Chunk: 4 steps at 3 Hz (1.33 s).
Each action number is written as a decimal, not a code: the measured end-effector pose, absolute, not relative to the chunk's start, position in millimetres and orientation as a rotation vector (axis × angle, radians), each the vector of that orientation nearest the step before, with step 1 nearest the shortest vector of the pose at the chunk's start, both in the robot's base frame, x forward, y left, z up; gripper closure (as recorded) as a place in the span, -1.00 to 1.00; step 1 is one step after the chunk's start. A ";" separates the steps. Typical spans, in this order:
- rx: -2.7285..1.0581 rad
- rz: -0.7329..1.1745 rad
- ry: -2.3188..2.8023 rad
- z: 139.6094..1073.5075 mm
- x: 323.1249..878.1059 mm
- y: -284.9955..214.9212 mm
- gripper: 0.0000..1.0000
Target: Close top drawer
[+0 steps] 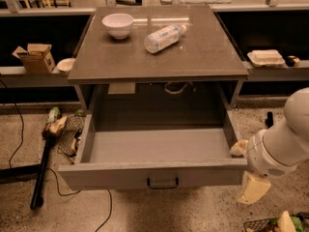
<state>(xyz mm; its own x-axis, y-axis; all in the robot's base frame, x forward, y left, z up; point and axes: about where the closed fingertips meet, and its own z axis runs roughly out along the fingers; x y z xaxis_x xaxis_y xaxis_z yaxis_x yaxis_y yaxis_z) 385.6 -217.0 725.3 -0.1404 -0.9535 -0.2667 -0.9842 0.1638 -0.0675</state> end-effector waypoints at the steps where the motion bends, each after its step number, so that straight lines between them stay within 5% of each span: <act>1: -1.902 0.185 2.179 717.0 372.3 -217.6 -0.05; 3: -1.951 0.185 2.173 700.3 369.7 -216.3 0.88; 4: -2.033 0.164 2.149 660.5 376.2 -213.8 1.00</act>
Offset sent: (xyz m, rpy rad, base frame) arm -0.0119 -0.0006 -0.0074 -0.0026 0.0039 0.0182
